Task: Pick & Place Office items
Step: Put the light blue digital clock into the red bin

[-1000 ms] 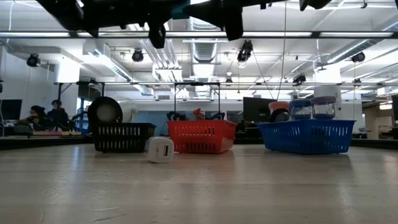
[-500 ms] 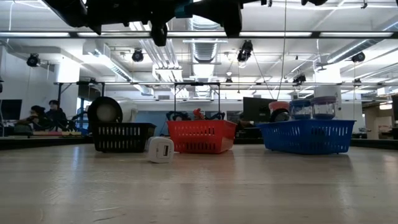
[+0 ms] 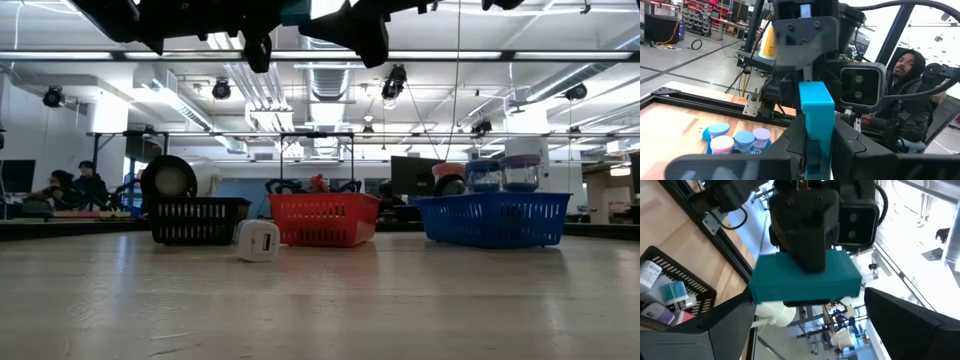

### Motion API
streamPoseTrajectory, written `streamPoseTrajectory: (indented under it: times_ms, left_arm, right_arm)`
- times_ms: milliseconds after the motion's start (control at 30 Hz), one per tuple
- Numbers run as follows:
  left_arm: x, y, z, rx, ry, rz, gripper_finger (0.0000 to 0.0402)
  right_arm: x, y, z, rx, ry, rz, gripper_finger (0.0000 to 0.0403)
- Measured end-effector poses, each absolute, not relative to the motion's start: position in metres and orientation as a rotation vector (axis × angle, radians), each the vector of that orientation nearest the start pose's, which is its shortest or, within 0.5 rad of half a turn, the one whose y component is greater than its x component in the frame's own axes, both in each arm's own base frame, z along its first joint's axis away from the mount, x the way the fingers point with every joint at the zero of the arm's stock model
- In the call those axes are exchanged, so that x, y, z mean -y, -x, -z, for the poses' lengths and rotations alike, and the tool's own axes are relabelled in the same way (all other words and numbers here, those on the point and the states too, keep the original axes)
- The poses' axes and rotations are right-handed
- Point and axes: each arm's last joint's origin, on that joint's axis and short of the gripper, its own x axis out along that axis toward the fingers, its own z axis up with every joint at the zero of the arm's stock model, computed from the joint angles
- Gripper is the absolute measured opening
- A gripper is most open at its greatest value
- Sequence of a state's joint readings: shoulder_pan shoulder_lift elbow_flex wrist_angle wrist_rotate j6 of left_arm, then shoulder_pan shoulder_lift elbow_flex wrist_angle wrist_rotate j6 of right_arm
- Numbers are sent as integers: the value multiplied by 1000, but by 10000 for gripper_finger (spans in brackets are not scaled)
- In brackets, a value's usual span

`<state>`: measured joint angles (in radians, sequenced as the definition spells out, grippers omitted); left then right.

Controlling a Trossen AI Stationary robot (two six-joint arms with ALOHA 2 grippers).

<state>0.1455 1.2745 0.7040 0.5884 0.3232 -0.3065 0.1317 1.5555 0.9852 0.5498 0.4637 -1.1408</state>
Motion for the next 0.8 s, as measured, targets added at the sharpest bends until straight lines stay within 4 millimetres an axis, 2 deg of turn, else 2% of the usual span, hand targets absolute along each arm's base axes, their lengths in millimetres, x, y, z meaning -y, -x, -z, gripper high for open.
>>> streamPoseTrajectory:
  times_ms: [533,800]
  left_arm:
    - [-32,-276,-278,-6,294,169,52]
    - [-32,-276,-278,-6,294,169,52]
  right_arm:
    - [-34,-348,-283,-186,1145,282,363]
    - [-34,-348,-284,-180,1146,280,338]
